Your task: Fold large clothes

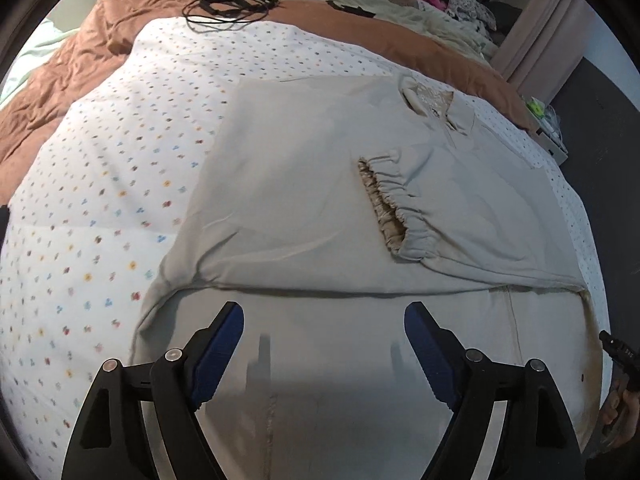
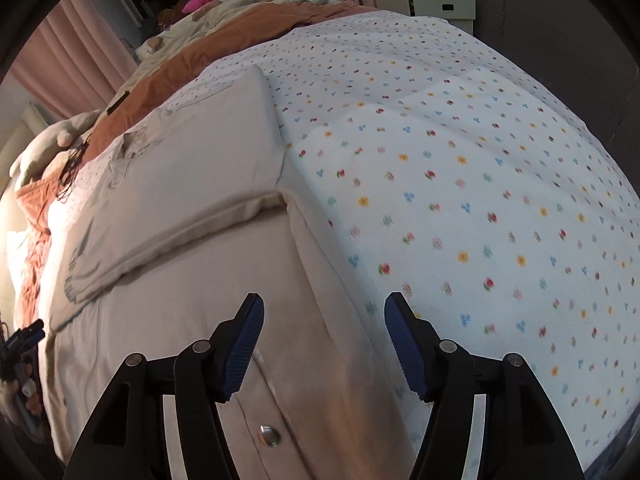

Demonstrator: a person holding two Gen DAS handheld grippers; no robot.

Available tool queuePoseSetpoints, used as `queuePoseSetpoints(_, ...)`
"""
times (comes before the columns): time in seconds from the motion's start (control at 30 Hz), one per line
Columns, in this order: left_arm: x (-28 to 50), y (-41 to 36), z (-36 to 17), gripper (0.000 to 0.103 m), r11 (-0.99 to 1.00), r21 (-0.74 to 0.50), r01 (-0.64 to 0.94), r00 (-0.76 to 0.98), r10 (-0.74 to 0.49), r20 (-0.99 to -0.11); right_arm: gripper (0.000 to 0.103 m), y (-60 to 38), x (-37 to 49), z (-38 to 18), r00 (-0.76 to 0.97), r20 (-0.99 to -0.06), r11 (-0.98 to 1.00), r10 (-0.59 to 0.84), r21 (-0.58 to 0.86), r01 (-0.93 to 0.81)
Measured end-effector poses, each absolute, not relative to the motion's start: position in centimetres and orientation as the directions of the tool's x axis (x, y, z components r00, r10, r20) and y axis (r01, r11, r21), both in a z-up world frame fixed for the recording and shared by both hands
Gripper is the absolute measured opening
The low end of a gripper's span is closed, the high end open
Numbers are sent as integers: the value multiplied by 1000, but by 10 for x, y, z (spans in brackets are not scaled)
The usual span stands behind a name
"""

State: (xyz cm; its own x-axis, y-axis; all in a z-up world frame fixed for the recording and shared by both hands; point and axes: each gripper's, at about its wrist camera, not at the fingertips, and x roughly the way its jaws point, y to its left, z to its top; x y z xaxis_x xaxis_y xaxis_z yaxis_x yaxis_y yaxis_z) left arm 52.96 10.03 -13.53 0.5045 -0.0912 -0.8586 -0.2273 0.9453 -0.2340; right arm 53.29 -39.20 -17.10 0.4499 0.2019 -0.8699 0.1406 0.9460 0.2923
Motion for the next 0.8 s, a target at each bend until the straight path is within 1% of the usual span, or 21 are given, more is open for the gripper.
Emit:
queuePoseSetpoints(0.2,476,125,-132,84,943,-215,-254,520,-54,-853,63,-396,501,-168,445,-874,958,193,265,106)
queuePoseSetpoints(0.37,431,143,-136,83,940,-201,-276,516,-32,-856,63,-400,476,-171,441,-874,957,206,274,97)
queuePoseSetpoints(0.43,414,150,-140,78,936,-203,-289,513,-27,-858,63,-401,464,-175,434,-875,956,214,279,92)
queuePoseSetpoints(0.5,397,156,-145,71,932,-207,-296,507,-30,-862,63,-401,455,-181,425,-879,956,216,279,91)
queuePoseSetpoints(0.6,377,165,-153,64,926,-212,-311,492,-34,-870,62,-405,440,-191,416,-882,952,223,289,103)
queuePoseSetpoints(0.7,355,174,-162,58,912,-236,-335,485,-47,-873,57,-412,425,-201,416,-871,934,261,336,118)
queuePoseSetpoints(0.77,340,177,-167,57,902,-260,-345,485,-65,-872,55,-415,414,-204,427,-853,919,299,378,112)
queuePoseSetpoints(0.8,333,178,-169,55,897,-271,-348,485,-75,-871,54,-416,408,-204,431,-843,910,322,401,106)
